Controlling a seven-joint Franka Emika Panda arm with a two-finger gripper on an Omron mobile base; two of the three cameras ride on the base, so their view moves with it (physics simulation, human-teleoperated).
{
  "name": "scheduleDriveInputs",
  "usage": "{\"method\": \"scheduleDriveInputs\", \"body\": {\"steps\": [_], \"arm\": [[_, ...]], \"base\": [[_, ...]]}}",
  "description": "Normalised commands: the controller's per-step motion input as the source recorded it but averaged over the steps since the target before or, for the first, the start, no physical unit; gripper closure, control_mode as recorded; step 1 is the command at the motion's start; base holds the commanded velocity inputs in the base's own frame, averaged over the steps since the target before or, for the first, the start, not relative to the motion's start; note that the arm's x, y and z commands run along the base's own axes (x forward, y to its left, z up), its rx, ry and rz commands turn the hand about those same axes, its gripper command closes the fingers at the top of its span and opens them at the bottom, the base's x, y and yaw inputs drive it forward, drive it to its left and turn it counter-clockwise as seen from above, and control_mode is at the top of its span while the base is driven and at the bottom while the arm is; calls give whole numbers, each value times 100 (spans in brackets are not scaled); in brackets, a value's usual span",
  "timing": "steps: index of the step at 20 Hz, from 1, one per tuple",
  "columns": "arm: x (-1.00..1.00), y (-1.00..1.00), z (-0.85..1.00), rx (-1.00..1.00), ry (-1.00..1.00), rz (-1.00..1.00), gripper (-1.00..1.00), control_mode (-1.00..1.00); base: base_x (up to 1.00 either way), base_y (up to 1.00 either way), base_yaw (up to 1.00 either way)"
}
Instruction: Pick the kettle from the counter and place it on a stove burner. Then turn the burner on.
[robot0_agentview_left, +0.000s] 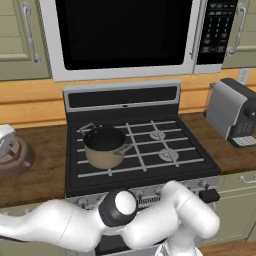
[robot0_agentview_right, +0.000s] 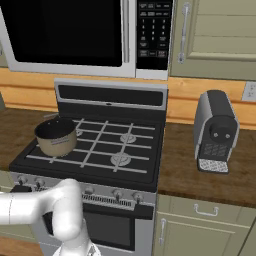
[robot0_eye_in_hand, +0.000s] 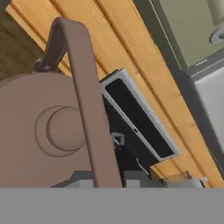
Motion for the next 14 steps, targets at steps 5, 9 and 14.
{"method": "scheduleDriveInputs", "body": {"steps": [5,9,14], "arm": [[-35,-100,70,12,-65,-14,100,-100],[-24,-100,48,15,-41,-15,100,-100],[-16,-100,39,15,-19,-24,100,-100]], "base": [[0,0,0],[0,0,0],[0,0,0]]}}
